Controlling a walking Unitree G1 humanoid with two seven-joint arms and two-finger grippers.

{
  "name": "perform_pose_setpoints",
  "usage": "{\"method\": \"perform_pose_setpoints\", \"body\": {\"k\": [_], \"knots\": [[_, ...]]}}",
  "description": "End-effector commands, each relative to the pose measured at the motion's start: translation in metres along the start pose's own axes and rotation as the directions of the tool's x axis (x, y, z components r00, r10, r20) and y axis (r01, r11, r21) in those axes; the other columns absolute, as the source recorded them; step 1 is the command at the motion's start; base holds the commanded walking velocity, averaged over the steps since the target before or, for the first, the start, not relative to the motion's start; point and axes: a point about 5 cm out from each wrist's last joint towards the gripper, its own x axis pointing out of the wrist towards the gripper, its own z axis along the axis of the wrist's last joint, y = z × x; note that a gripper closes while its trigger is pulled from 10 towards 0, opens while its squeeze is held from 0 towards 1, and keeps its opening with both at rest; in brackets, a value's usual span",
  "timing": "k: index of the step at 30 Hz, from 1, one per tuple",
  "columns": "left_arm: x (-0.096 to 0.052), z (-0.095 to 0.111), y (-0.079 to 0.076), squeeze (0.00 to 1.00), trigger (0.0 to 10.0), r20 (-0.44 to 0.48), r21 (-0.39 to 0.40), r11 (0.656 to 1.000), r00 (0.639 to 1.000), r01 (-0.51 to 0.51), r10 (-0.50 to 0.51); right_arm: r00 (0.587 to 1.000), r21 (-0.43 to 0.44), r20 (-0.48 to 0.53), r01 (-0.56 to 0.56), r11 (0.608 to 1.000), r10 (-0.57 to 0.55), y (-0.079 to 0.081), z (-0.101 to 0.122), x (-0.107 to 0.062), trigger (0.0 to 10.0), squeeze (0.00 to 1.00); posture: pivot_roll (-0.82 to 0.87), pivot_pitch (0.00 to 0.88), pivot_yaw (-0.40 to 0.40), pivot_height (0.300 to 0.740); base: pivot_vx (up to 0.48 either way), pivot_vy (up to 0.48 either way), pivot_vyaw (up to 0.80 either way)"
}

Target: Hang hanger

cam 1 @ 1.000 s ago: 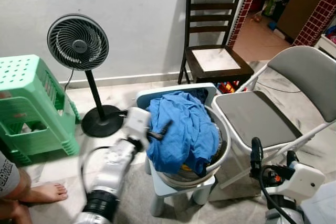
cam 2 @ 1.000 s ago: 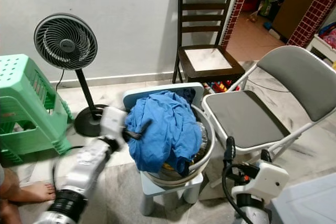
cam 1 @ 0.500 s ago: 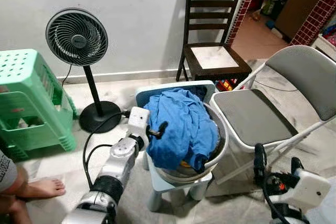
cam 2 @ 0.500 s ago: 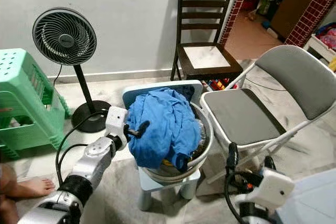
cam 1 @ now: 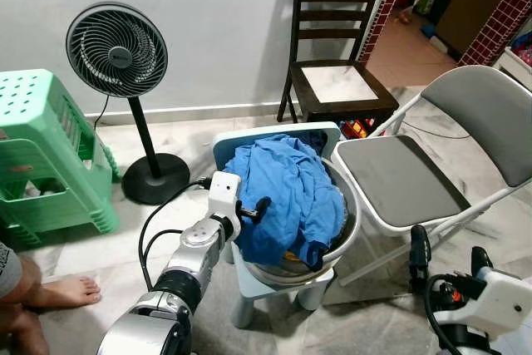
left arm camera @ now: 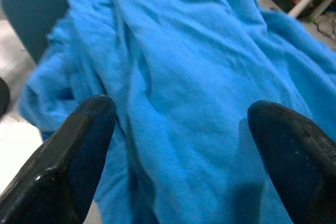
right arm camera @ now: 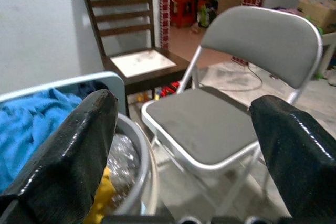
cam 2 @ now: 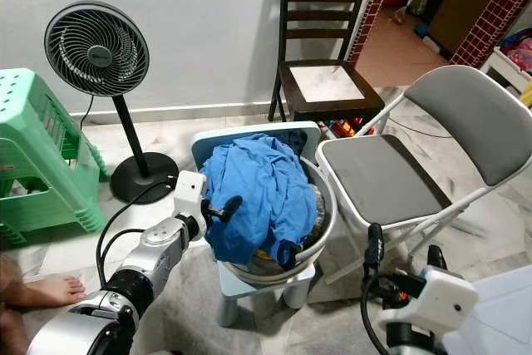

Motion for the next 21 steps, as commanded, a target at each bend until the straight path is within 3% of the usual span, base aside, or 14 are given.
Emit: {"method": "perform_pose_setpoints", "body": {"k": [1,2,3,4,9,21], "knots": [[0.0021,-0.0012,-0.0053,0.0,10.0,-0.011,0.002,1.0,1.0,0.005,-0.005,1.0,-0.023,0.001,0.017,1.0,-0.017,-0.0034,0.0041,-0.0028,10.0,0.0,-0.11,0.142,-0.137,0.74,0.0,0.0,0.0],[0.0023,-0.002,-0.0062,0.0,1.6,-0.014,0.002,1.0,1.0,0.006,-0.006,1.0,-0.025,0.0,0.017,1.0,-0.017,-0.0037,0.0046,-0.0043,10.0,0.0,-0.12,0.144,-0.141,0.74,0.0,0.0,0.0],[0.0025,-0.0025,-0.0069,0.0,1.6,-0.016,0.002,1.0,1.0,0.008,-0.008,1.0,-0.027,-0.002,0.018,0.999,-0.018,-0.0039,0.0051,-0.0052,10.0,0.0,-0.12,0.144,-0.141,0.74,0.0,0.0,0.0],[0.0026,-0.0034,-0.007,0.0,0.0,-0.019,-0.004,1.0,1.0,0.002,-0.003,1.0,-0.032,-0.006,0.018,0.999,-0.018,-0.0041,0.0055,-0.007,10.0,0.0,-0.13,0.146,-0.143,0.74,0.0,0.0,0.0],[0.0032,-0.0049,-0.0096,0.0,0.0,-0.022,-0.003,1.0,1.0,0.003,-0.004,1.0,-0.045,-0.014,0.026,0.999,-0.027,-0.0069,0.0072,-0.0117,10.0,0.0,-0.15,0.147,-0.149,0.74,0.0,0.0,0.0],[0.0025,-0.0039,-0.0098,0.0,0.0,0.012,0.002,1.0,1.0,0.006,-0.007,1.0,-0.05,-0.007,0.026,0.998,-0.026,-0.0075,0.0084,-0.0052,10.0,0.0,-0.13,0.136,-0.146,0.74,0.0,0.0,0.0]]}}
